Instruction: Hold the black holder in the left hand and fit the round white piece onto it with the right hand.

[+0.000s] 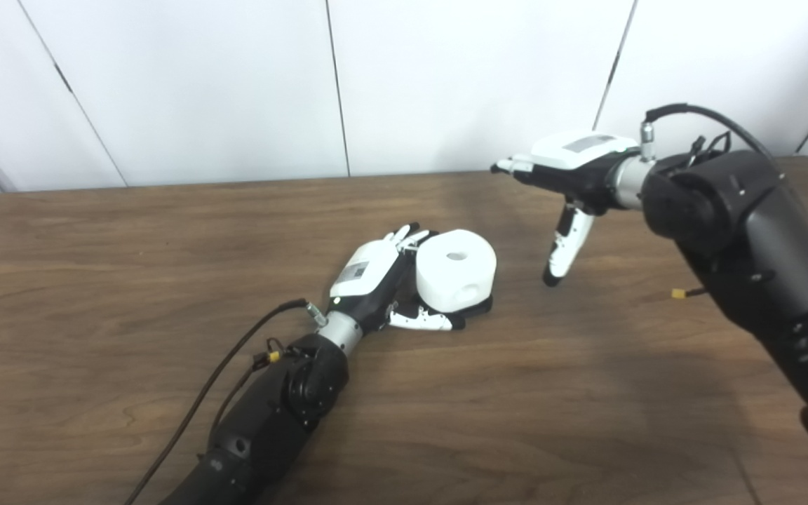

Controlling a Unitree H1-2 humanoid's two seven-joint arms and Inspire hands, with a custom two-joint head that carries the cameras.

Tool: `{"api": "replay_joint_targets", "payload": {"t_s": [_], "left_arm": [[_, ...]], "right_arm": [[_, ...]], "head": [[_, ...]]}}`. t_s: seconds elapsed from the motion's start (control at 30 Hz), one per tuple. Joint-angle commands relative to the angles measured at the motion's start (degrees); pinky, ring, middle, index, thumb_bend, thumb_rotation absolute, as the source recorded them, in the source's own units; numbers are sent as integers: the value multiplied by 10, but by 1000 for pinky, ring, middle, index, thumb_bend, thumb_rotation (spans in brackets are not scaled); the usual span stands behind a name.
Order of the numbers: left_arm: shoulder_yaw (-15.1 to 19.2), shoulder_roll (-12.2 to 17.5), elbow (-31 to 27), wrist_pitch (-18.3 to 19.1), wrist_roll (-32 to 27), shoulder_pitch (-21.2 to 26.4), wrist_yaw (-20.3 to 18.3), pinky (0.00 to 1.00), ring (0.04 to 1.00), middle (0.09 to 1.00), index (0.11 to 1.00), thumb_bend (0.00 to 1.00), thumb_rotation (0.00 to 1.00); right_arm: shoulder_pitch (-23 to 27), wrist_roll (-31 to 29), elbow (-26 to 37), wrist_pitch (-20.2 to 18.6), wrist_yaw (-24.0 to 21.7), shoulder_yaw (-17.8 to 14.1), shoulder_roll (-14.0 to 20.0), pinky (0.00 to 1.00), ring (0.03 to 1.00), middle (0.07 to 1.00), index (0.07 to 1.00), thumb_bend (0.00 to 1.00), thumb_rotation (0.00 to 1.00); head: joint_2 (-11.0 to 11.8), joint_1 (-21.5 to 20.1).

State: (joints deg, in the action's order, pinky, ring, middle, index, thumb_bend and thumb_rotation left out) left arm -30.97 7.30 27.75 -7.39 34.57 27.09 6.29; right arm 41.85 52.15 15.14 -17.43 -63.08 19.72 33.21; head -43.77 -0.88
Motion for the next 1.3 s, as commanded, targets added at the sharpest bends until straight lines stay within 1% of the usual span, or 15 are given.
{"api": "replay_joint_targets", "payload": {"t_s": [0.0, 0.03, 0.07, 0.1, 0.13, 0.2, 0.27, 0.4, 0.5, 0.57, 0.77, 1.03, 1.17, 1.2, 1.27], "left_arm": [[-29, -2, 42, 13, 17, -44, -46, 1000, 1000, 916, 481, 524, 58], [-28, -2, 43, 13, 17, -44, -46, 1000, 1000, 917, 481, 524, 58], [-28, -2, 43, 13, 15, -44, -46, 1000, 1000, 918, 481, 524, 59], [-27, -3, 42, 13, 14, -43, -47, 1000, 1000, 919, 481, 524, 59], [-25, -3, 45, 9, 11, -43, -44, 994, 1000, 920, 481, 524, 59], [-20, -5, 53, 1, 6, -41, -37, 971, 997, 920, 483, 524, 58], [-16, -6, 58, -5, 4, -41, -27, 956, 993, 926, 485, 524, 58], [-12, -7, 67, -16, 9, -40, -14, 922, 976, 915, 484, 524, 58], [-10, -7, 73, -23, 8, -40, -14, 943, 981, 913, 483, 524, 57], [-9, -8, 77, -23, 8, -39, -16, 936, 971, 909, 483, 524, 57], [-12, 0, 74, -14, 7, -37, -38, 958, 979, 934, 492, 523, 68], [-12, 7, 74, -14, 2, -36, -46, 967, 996, 948, 495, 522, 72], [-10, 13, 72, -8, -3, -31, -59, 966, 1000, 954, 497, 521, 74], [-8, 16, 69, -2, -5, -29, -65, 957, 1000, 958, 602, 753, 148], [-3, 25, 60, 10, -10, -26, -76, 946, 1000, 979, 714, 892, 201]], "right_arm": [[24, -12, 2, 11, 11, -23, 31, 658, 884, 995, 1000, 1000, 207], [16, -16, -2, 10, 33, -34, 31, 659, 876, 992, 1000, 1000, 196], [3, -23, -4, 8, 70, -52, 23, 626, 816, 931, 970, 952, 156], [-6, -28, -6, 7, 97, -64, 17, 590, 772, 868, 907, 917, 129], [-25, -45, -10, 8, 143, -90, 0, 553, 716, 793, 826, 877, 107], [-51, -71, -15, 9, 207, -124, -27, 541, 674, 732, 759, 847, 115], [-78, -97, -19, 17, 264, -152, -54, 592, 695, 739, 762, 796, 157], [-133, -151, -24, 38, 387, -201, -119, 595, 693, 733, 748, 838, 133], [-158, -191, -44, 75, 453, -226, -145, 587, 723, 789, 799, 812, 163], [-171, -203, -54, 82, 485, -232, -155, 587, 735, 801, 824, 816, 176], [-201, -225, -61, 73, 526, -222, -168, 617, 752, 813, 848, 858, 171], [-211, -220, -55, 63, 534, -197, -156, 640, 771, 829, 860, 872, 198], [-210, -216, -54, 55, 532, -189, -154, 618, 758, 836, 863, 866, 190], [-210, -216, -55, 52, 533, -188, -155, 615, 758, 838, 864, 866, 179], [-212, -216, -59, 56, 538, -185, -156, 604, 751, 835, 860, 869, 164]], "head": [[0, -1], [2, -4], [2, -4], [2, -4], [5, -6], [8, -4], [10, -4], [14, -6], [15, -5], [17, -2], [20, 3], [22, 3], [27, 12], [27, 13], [31, 20]]}}
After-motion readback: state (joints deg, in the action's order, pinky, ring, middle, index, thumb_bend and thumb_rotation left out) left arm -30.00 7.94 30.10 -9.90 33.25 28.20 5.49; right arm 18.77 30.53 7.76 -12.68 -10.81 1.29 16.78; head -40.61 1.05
